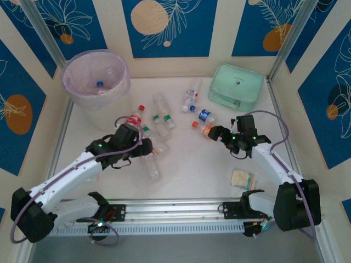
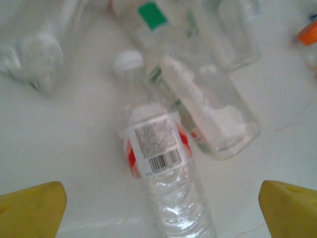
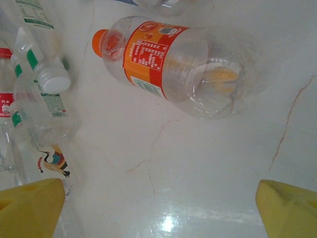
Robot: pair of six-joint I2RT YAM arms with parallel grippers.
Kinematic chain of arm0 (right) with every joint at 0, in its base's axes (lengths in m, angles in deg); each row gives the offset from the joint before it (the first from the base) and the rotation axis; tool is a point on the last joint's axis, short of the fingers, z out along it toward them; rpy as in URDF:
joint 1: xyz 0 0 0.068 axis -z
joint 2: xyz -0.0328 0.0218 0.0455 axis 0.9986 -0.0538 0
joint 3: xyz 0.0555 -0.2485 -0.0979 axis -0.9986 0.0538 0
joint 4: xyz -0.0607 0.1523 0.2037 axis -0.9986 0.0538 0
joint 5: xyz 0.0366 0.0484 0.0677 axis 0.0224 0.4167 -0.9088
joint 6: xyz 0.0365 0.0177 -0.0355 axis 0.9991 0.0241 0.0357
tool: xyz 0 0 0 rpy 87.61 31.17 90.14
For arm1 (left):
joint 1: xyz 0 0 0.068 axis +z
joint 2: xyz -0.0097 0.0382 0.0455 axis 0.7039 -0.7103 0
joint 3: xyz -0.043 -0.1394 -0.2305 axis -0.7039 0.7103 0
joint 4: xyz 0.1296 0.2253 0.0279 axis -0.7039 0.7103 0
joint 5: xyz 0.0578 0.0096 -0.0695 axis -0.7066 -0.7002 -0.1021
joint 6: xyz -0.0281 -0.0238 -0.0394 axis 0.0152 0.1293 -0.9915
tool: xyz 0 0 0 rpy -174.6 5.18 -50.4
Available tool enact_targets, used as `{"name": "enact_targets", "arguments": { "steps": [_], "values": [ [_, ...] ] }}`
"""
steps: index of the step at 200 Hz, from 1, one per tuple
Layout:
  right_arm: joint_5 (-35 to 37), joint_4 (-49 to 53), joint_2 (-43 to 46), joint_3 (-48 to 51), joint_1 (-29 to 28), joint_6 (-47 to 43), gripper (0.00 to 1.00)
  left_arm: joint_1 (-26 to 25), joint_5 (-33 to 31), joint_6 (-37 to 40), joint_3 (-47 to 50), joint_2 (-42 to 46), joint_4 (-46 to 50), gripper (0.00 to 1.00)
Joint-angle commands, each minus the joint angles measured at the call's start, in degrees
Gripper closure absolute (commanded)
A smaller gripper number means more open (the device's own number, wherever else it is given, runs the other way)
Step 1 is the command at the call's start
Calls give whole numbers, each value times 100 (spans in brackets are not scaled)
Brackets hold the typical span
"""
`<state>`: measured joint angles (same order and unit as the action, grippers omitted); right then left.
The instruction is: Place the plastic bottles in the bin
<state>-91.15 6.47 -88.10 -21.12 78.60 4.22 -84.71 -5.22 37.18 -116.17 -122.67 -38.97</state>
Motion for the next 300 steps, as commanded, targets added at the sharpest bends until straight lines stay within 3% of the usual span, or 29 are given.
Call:
{"name": "enact_targets", "arguments": {
  "steps": [1, 69, 100, 134, 192, 264, 300],
  "values": [
    [-125, 60, -16, -35, 40, 35, 1, -266, 216, -925, 286, -354, -608, 1],
    [-316, -61, -242, -25, 107, 50, 1, -514, 532, -1605, 892, -1410, -1670, 5],
    [-387, -72, -383, -33, 114, 7, 1, -570, 459, -1673, 908, -1576, -1687, 18],
    [-369, -70, -368, -20, 108, 4, 1, -669, 216, -1610, 734, -1595, -1319, 38],
    [-525, 5, -367, -147, 86, 68, 1, -813, 23, -1452, 609, -1168, -874, 49],
    [-466, -75, -221, 25, 41, 156, 1, -813, -458, -822, -127, -800, 9, 59],
    [-474, -62, -221, -37, 43, 104, 1, -816, -1071, 119, -772, -497, 411, 68]
  ]
}}
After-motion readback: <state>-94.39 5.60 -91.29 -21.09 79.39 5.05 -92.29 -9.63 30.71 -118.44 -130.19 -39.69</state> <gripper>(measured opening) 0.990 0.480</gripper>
